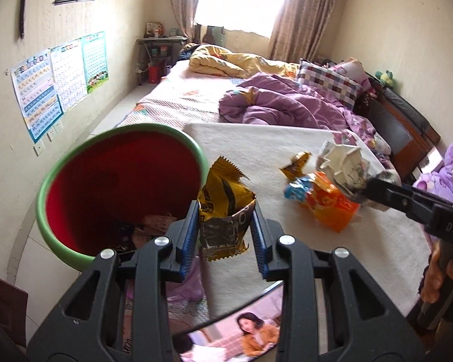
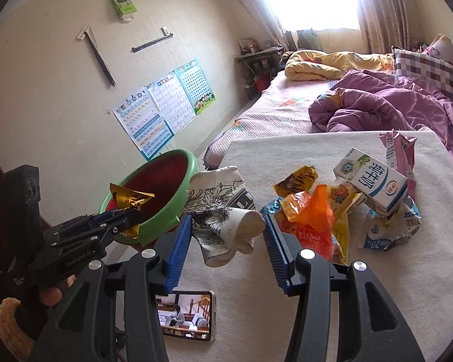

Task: Collect trash
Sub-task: 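Carry the yellow wrapper and patterned paper with both tools over the red bucket, then open both tools above the red bucket to drop the items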

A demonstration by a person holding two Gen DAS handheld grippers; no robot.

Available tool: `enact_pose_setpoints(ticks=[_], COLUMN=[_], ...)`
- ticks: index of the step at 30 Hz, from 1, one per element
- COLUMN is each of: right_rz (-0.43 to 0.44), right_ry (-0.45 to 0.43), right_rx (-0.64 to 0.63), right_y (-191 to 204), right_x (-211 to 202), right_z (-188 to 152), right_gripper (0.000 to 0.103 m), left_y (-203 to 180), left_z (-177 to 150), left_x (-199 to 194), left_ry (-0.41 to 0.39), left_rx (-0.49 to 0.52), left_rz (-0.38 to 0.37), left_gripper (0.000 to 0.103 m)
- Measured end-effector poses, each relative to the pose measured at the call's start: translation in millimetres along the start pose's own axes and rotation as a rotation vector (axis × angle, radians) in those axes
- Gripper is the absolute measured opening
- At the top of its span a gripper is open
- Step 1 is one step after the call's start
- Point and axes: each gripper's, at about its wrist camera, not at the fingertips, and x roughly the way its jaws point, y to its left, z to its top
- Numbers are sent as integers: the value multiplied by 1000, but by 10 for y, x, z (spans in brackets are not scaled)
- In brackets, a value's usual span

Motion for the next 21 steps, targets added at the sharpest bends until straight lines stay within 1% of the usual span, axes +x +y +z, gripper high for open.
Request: enact_pose_setpoints(ticks=[3,6,14,21], right_rz=[3,13,35,42], right_ry=[-7,5,24,32], right_rx=[-9,-8,-31,-43], right_y=[127,216,459,577], right_x=[79,170,367,476], right_z=[14,-3,28,23], right_gripper=[47,47,47,47], left_y=[140,271,491,640], left_z=[44,44,-20,-50], left_x=[-42,-65,-69,-52], left_ry=[-18,-20,-8,0], left_rx=[-3,-7,-34,-45], left_rz=[24,37,48,54], left_gripper=[32,32,32,32])
